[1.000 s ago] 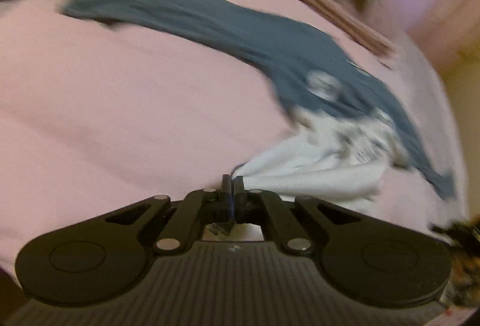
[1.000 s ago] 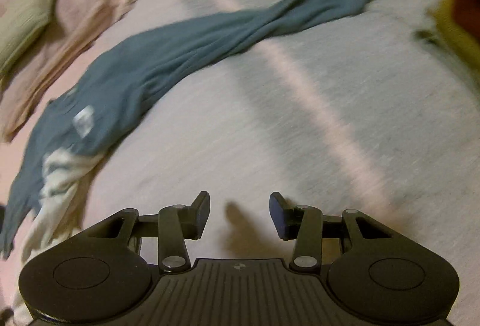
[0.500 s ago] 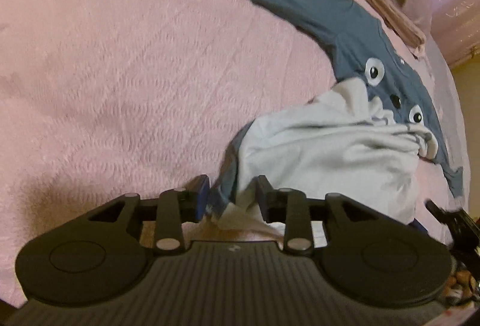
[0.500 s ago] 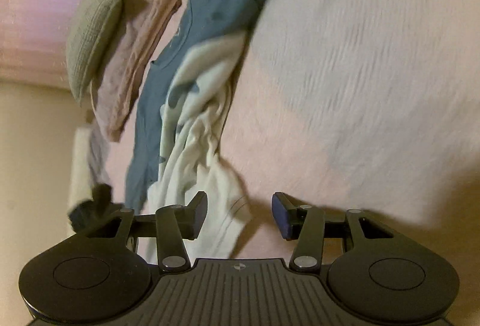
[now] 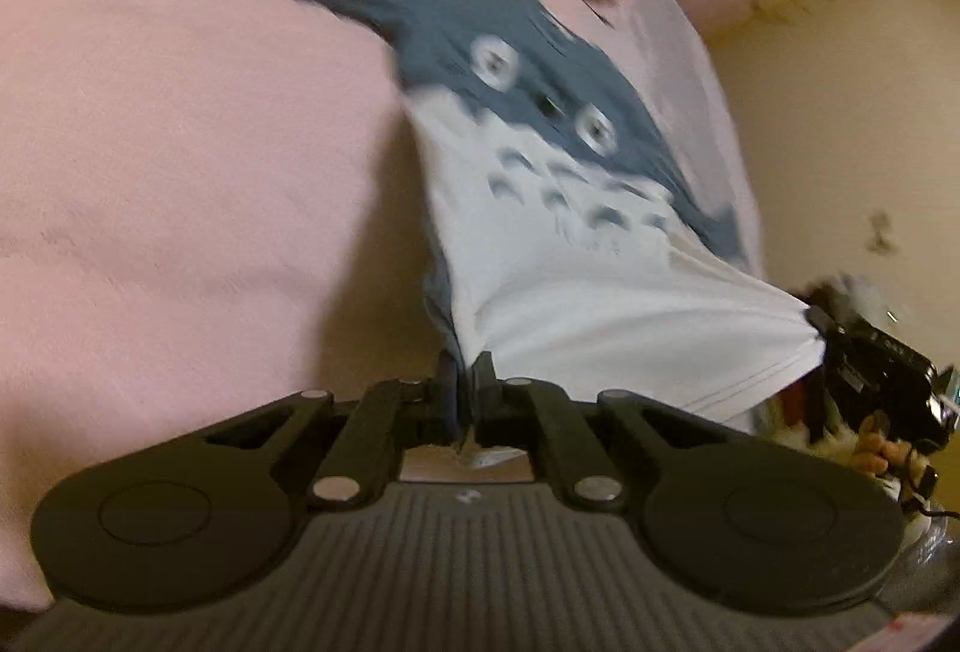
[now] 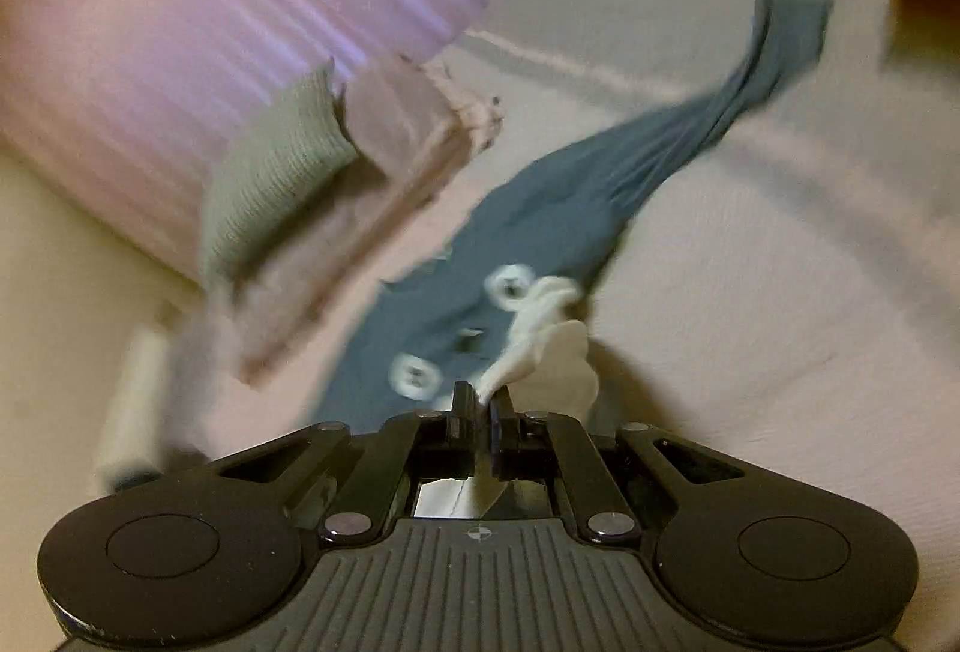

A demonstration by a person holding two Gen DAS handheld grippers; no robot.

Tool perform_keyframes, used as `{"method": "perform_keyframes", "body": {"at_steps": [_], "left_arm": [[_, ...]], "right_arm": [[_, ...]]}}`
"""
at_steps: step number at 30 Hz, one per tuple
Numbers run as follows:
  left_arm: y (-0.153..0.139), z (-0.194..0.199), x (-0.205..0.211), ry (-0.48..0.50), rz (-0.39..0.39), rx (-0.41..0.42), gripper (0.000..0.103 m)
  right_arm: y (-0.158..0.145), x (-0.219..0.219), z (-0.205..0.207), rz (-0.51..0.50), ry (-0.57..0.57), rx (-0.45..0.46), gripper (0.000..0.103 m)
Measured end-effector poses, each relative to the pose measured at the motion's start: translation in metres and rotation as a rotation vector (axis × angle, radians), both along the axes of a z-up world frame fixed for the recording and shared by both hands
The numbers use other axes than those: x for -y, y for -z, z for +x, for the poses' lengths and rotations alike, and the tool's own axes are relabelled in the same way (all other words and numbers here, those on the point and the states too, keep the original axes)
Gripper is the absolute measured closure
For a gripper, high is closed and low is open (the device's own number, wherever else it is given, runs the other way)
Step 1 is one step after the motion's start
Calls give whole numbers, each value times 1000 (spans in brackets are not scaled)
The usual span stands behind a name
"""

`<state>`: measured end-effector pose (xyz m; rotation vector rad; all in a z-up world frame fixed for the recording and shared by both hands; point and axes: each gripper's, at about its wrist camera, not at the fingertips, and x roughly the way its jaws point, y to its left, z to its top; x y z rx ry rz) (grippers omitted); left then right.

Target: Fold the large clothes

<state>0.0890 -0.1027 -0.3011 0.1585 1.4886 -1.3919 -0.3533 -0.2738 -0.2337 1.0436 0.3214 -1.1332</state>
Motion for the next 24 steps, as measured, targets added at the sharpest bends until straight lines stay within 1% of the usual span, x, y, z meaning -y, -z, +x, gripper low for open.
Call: {"method": "perform_keyframes", "body": {"at_steps": [1, 2, 3, 4, 5, 6, 7, 8, 9, 10, 11, 12, 13, 15, 17, 19, 20, 21, 22, 23, 24], "left_arm": [[1, -9, -4, 13, 10, -10, 101], [7, -20, -9, 22, 35, -9, 101], [16, -28, -12, 30, 66, -1, 101], [26, -36, -15, 40, 98, 14, 101], [41, -45, -17, 44, 144, 45, 100], [54, -52, -20, 42, 182, 81, 100], [66, -57, -23, 31, 219, 118, 101], [75, -59, -26, 11, 247, 145, 100], [78, -58, -30, -19, 251, 146, 99], [78, -57, -34, -53, 248, 138, 99], [74, -55, -38, -78, 247, 148, 97], [69, -55, -40, -86, 241, 171, 94], [65, -56, -43, -91, 238, 204, 90], [58, -57, -46, -110, 245, 247, 83], [51, -62, -48, -122, 229, 280, 82], [44, -67, -44, -127, 208, 308, 80], [42, -69, -41, -131, 198, 314, 79], [40, -72, -39, -133, 188, 320, 79], [39, -74, -38, -134, 181, 325, 79], [38, -75, -39, -139, 178, 329, 79], [40, -76, -46, -143, 180, 335, 79]], "right_arm": [[-4, -7, 2, 16, -4, -89, 102], [2, -12, 5, 51, -6, -175, 102], [14, -18, 4, 91, 7, -229, 102], [32, -22, 4, 134, 24, -252, 102], [61, -24, 5, 209, 28, -280, 102], [93, -23, 3, 310, 0, -291, 102], [125, -21, -2, 419, -29, -244, 102], [149, -21, -12, 490, -36, -176, 101], [163, -22, -20, 539, -46, -117, 95], [169, -20, -26, 547, -55, -74, 80], [166, -19, -33, 507, -65, -54, 68], [161, -16, -40, 452, -71, -57, 49], [156, -11, -44, 400, -83, -66, 43], [152, 2, -50, 324, -125, -90, 43], [156, 15, -46, 254, -197, -110, 43], [164, 24, -39, 217, -302, -150, 43], [167, 22, -38, 206, -349, -159, 43], [172, 19, -41, 199, -386, -177, 43], [178, 20, -43, 195, -396, -184, 45], [181, 11, -52, 192, -397, -155, 47], [186, 11, -55, 195, -385, -119, 48]]}}
